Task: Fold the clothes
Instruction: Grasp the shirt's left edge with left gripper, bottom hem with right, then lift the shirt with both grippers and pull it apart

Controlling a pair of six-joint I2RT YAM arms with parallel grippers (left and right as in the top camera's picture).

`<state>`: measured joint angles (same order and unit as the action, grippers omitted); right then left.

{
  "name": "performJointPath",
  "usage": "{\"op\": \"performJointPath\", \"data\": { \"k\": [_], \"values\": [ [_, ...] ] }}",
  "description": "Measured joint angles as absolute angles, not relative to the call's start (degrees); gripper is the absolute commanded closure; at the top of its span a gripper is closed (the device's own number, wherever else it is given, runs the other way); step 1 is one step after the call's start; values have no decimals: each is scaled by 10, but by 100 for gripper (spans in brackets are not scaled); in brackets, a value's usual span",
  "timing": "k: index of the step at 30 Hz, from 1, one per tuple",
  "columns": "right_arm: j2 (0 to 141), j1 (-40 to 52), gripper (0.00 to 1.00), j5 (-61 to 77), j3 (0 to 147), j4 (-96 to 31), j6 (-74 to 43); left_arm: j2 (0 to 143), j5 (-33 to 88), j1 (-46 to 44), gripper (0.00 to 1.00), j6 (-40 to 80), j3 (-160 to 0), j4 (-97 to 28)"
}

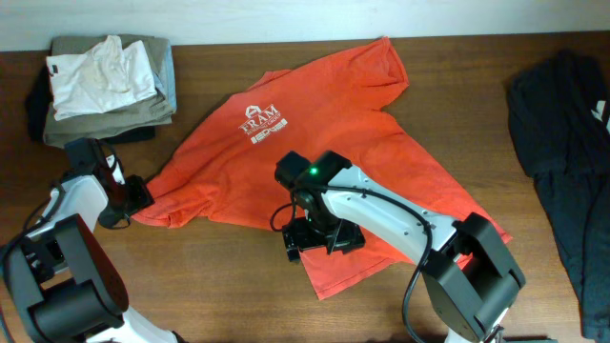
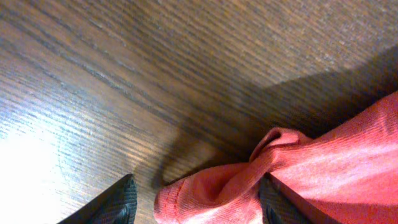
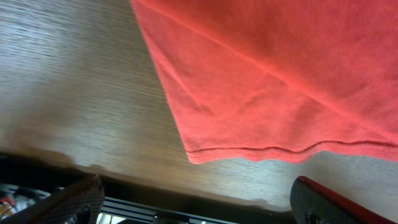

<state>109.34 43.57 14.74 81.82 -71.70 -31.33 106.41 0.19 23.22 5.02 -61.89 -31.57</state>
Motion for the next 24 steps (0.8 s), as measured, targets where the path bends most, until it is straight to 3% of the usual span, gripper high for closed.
{"op": "performJointPath", "data": {
  "k": [10, 24],
  "values": [
    [1092, 478, 2, 208, 682, -594, -320, 1067, 2, 232, 40, 50, -622, -314],
    [1098, 503, 6, 170, 676, -569, -345, 1067, 2, 232, 39, 50, -622, -313]
  ]
}}
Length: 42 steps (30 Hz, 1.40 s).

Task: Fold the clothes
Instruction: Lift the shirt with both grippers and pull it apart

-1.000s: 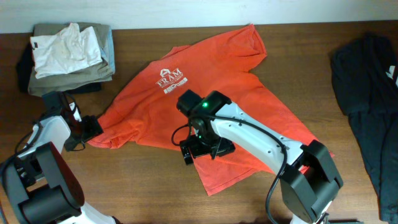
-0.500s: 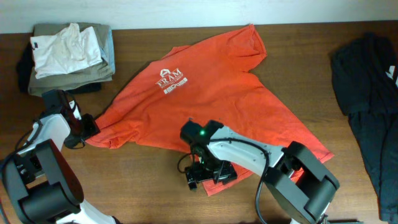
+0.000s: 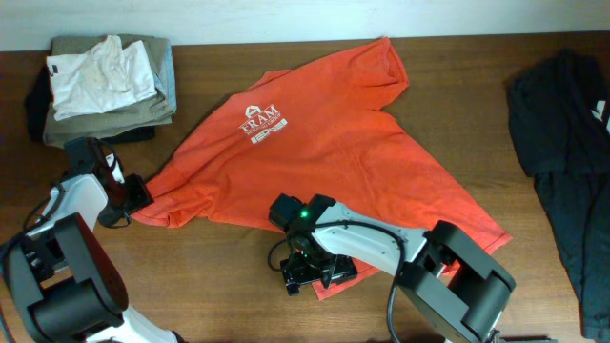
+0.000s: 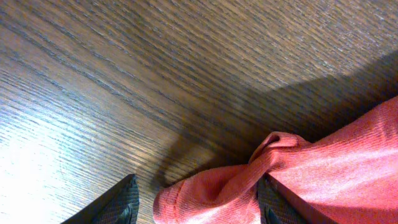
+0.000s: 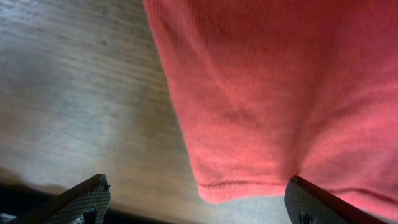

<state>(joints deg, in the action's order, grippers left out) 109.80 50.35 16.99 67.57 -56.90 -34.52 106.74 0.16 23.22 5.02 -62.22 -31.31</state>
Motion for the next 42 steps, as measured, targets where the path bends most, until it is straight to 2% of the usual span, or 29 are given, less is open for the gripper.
{"op": "performJointPath", "data": {
  "k": [6, 7, 10, 11, 14, 16, 17, 19, 21, 25, 28, 29, 31, 32, 38, 42],
  "values": [
    [1108, 503, 7, 172, 676, -568, -364, 1067, 2, 232, 39, 50, -622, -313],
    [1108, 503, 24, 172, 676, -566, -369, 1067, 1, 232, 39, 50, -622, -312],
    [1108, 503, 45, 172, 672, -559, -379, 1067, 1, 232, 39, 50, -622, -312],
    [1108, 503, 61, 172, 672, -558, -385, 1067, 2, 232, 39, 50, -622, -312],
    [1109, 503, 79, 172, 670, -555, -392, 1067, 2, 232, 40, 50, -622, -312],
    [1109, 503, 79, 172, 669, -555, -394, 1067, 4, 232, 40, 50, -622, -311],
    [1110, 501, 69, 172, 668, -557, -399, 1067, 4, 232, 40, 50, -622, -311],
    [1110, 495, 66, 173, 667, -563, -404, 1067, 6, 232, 40, 50, -622, -310],
    [1110, 493, 58, 174, 667, -565, -404, 1067, 6, 232, 40, 50, -622, -310],
    [1109, 493, 49, 145, 679, -616, -405, 1067, 6, 232, 39, 50, -622, -310],
    [1096, 493, 47, 120, 708, -632, -399, 1067, 6, 232, 39, 50, -622, -310],
    [1094, 497, 44, 118, 710, -629, -397, 1067, 6, 232, 39, 50, -622, -310],
    [1094, 516, 30, 112, 710, -611, -396, 1067, 6, 232, 39, 50, -622, -310],
    [1094, 534, 28, 110, 711, -600, -394, 1067, 6, 232, 39, 50, -622, -310],
    [1112, 559, 25, 105, 711, -584, -392, 1068, 6, 232, 39, 50, -622, -310],
    [1128, 559, 28, 106, 711, -584, -393, 1068, 6, 232, 39, 50, -622, -310]
  ]
}}
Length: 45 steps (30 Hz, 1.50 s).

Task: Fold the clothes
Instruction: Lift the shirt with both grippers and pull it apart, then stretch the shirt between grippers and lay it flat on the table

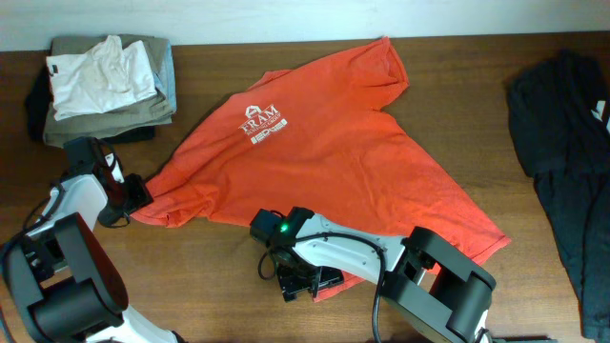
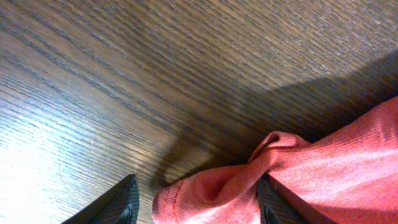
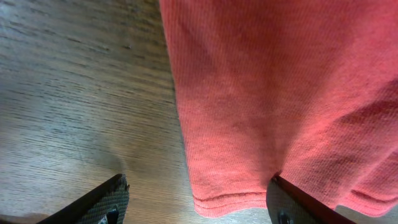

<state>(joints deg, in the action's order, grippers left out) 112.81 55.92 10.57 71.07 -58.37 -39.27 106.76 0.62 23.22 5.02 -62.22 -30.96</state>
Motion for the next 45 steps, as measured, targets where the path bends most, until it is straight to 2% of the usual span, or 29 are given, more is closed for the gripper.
{"op": "performJointPath", "data": {
  "k": [2, 11, 13, 14, 17, 18, 22, 23, 24, 29, 34, 39, 42, 43, 45],
  "values": [
    [1128, 559, 45, 106, 711, -583, -393, 1068, 6, 232, 39, 50, -622, -310],
    [1137, 555, 46, 111, 713, -583, -416, 1068, 6, 232, 39, 50, -622, -310],
    [1138, 547, 53, 123, 714, -583, -421, 1068, 6, 232, 39, 50, -622, -310],
    [1141, 544, 64, 127, 715, -587, -423, 1068, 6, 232, 39, 50, -622, -310],
    [1146, 540, 83, 130, 719, -594, -435, 1068, 6, 232, 39, 50, -622, -310],
    [1146, 540, 96, 131, 719, -594, -437, 1068, 6, 232, 39, 50, -622, -309],
    [1147, 535, 96, 134, 719, -599, -451, 1068, 6, 232, 39, 50, -622, -307],
    [1148, 531, 96, 139, 719, -601, -454, 1068, 6, 232, 64, 50, -622, -307],
    [1149, 527, 96, 143, 719, -604, -457, 1068, 6, 232, 100, 50, -622, -307],
    [1150, 508, 96, 91, 754, -672, -465, 1071, 51, 233, 100, 50, -625, -314],
    [1075, 460, 96, 13, 858, -745, -461, 1073, 88, 236, 100, 50, -625, -320],
    [971, 423, 96, -65, 933, -806, -457, 1067, 140, 236, 99, 41, -648, -414],
    [913, 410, 96, -108, 974, -837, -452, 998, 237, 236, 100, 34, -679, -425],
    [878, 402, 96, -131, 1002, -851, -450, 930, 300, 236, 100, 32, -686, -423],
    [831, 397, 96, -157, 1036, -867, -445, 820, 350, 234, 99, 30, -698, -422]
  ]
}}
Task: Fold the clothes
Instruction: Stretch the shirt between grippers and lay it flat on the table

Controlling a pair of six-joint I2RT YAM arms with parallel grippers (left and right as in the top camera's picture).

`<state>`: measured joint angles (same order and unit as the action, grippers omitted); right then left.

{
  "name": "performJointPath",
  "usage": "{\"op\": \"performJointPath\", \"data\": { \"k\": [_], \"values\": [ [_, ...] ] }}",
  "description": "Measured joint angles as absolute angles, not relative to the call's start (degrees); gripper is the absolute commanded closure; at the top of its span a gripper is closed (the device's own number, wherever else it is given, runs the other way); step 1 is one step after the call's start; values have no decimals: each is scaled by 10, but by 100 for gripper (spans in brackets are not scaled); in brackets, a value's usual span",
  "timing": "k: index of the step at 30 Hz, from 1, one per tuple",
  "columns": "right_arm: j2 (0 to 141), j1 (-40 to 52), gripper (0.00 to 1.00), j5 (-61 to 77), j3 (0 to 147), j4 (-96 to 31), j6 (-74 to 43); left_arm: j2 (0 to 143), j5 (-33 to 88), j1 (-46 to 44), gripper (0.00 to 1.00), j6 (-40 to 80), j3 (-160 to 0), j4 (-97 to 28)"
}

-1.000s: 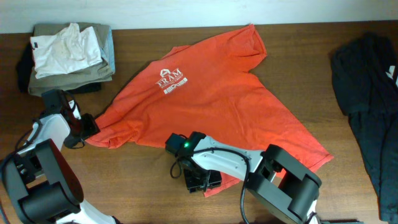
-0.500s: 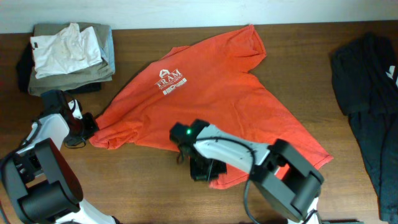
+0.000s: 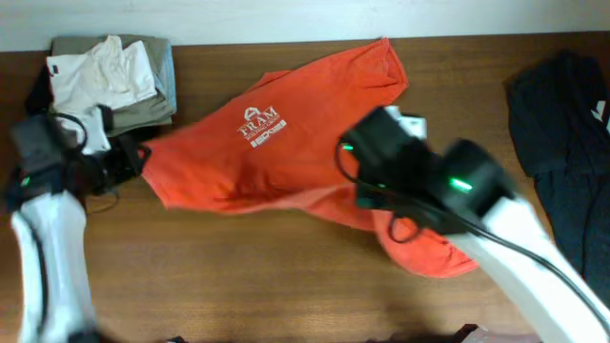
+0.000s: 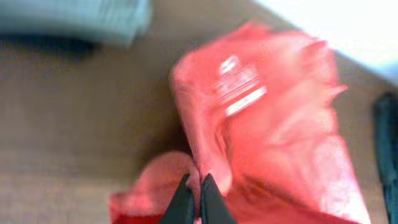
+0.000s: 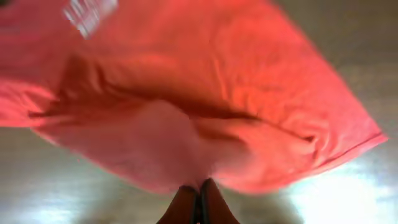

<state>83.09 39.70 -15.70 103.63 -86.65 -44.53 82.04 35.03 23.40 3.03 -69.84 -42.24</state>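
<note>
An orange T-shirt (image 3: 286,152) with a white chest print is partly raised off the wooden table (image 3: 219,276), stretched between both arms. My left gripper (image 4: 199,186) is shut on a fold of its left edge; overhead it is at the shirt's left corner (image 3: 133,157). At the shirt's lower middle, my right gripper (image 5: 200,186) is shut on a pinch of the orange fabric, and the cloth hangs below it. The right arm (image 3: 448,181) is blurred overhead. The shirt's lower right end (image 3: 429,252) droops onto the table.
A stack of folded clothes (image 3: 105,76) with a white garment on top sits at the back left corner. A dark garment (image 3: 562,133) lies along the right edge. The table's front edge is near the bottom of the overhead view.
Both grippers have shut on the orange shirt and are now higher. The left one has moved up and back with the left corner; the right one has moved right and back, bunching the hem toward the middle.
At first both grippers stood open at table level, the left around the bunched left sleeve, the right by the front hem corner. The right then lay further left along the hem while the left stayed put. Now both hold the shirt, partly lifted.
</note>
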Motion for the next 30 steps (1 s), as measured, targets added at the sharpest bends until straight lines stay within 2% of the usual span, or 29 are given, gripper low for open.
{"op": "performJointPath", "data": {
  "k": [5, 8, 12, 15, 18, 21, 26, 29, 30],
  "values": [
    [741, 396, 96, -203, 1115, -903, -433, 593, 367, 233, 100, 51, -707, -427],
    [718, 395, 96, -235, 1154, -914, -429, 534, 365, 233, 100, 76, -752, -447],
    [717, 395, 96, -253, 1269, -931, -403, 543, 360, 233, 100, 89, -915, -530],
    [709, 395, 96, -265, 1388, -939, -380, 559, 358, 233, 99, 93, -1110, -628],
    [702, 395, 96, -305, 1453, -941, -371, 556, 355, 233, 100, 102, -1214, -658],
    [700, 395, 96, -349, 1465, -939, -370, 555, 352, 233, 100, 104, -1234, -667],
    [744, 395, 96, -406, 1460, -939, -369, 686, 349, 233, 100, 103, -1226, -699],
    [827, 389, 96, -444, 1460, -914, -368, 833, 341, 233, 100, 101, -1220, -684],
    [900, 364, 96, -458, 1454, -866, -363, 904, 337, 232, 100, 101, -1213, -668]
  ]
}}
